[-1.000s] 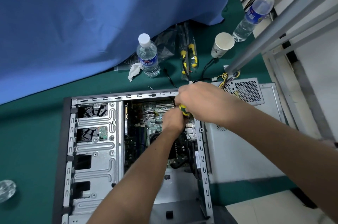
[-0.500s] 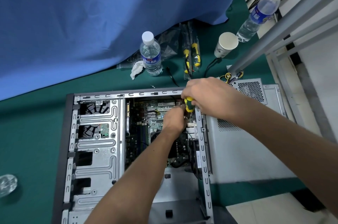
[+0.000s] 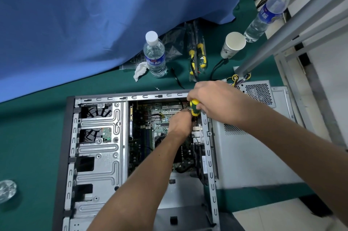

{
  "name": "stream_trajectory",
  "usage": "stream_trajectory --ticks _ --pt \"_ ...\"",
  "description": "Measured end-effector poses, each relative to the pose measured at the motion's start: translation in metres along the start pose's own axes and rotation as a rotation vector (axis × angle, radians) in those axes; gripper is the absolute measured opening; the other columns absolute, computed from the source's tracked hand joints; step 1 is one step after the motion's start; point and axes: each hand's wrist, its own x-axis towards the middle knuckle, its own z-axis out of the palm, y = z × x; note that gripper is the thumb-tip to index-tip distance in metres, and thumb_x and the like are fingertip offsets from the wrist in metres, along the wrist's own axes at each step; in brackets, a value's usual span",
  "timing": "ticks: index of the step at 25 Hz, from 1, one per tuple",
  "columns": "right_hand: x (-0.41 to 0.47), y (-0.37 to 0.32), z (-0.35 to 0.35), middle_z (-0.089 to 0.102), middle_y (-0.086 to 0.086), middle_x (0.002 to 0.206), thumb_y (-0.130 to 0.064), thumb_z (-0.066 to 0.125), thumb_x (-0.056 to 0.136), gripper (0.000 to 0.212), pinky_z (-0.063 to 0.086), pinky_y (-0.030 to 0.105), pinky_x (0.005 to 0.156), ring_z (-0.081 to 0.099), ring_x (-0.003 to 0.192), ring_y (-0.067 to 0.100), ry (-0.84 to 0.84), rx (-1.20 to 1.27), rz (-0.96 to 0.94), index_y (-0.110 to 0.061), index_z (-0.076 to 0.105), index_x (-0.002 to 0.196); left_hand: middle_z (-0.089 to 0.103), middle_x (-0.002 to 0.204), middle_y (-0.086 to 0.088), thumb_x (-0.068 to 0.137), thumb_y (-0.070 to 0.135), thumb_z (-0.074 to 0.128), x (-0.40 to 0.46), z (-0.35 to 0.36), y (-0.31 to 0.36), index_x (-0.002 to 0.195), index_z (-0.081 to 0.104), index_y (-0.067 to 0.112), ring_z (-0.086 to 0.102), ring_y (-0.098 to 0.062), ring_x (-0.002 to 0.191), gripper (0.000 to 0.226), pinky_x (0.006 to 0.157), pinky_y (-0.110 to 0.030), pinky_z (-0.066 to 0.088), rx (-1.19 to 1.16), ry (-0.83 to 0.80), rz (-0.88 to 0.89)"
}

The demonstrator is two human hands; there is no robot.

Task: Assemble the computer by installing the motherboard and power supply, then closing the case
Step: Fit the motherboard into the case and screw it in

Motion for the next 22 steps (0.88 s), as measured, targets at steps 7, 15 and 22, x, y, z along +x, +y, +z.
stream_trajectory --ticks 7,15,22 --pt "-0.002 -0.005 -0.001 0.059 0.0 0.113 -0.003 0.062 0.088 0.035 0.053 0.041 0.083 0.062 0.098 0.025 -0.049 -0.035 -0.047 -0.022 0.064 0.118 0.068 0.098 -0.013 0.089 0.002 0.062 0.002 0.003 -0.001 0.115 0.06 0.006 0.057 -0.029 0.078 0.027 0.067 -0.035 0.04 -0.072 -0.01 -0.073" --pt "0.003 -0.022 0.0 0.052 0.003 0.071 -0.016 0.062 0.092 0.017 0.038 0.031 0.058 0.052 0.07 0.027 0.045 -0.226 0.049 -0.014 0.053 0.078 0.06 0.114 -0.007 0.093 0.015 0.059 -0.041 -0.045 -0.016 0.117 0.065 0.014 0.06 -0.031 0.103 0.024 0.088 -0.04 0.05 0.032 -0.033 0.195" --pt "-0.006 -0.036 0.021 0.053 0.01 0.096 -0.024 0.031 0.107 0.03 0.045 0.037 0.054 0.055 0.076 0.025 -0.042 -0.335 0.121 -0.007 0.056 0.108 0.046 0.138 -0.012 0.092 0.024 0.063 -0.156 -0.095 -0.115 0.138 0.054 0.014 0.042 -0.03 0.129 0.047 0.108 -0.053 0.036 0.094 0.502 0.159"
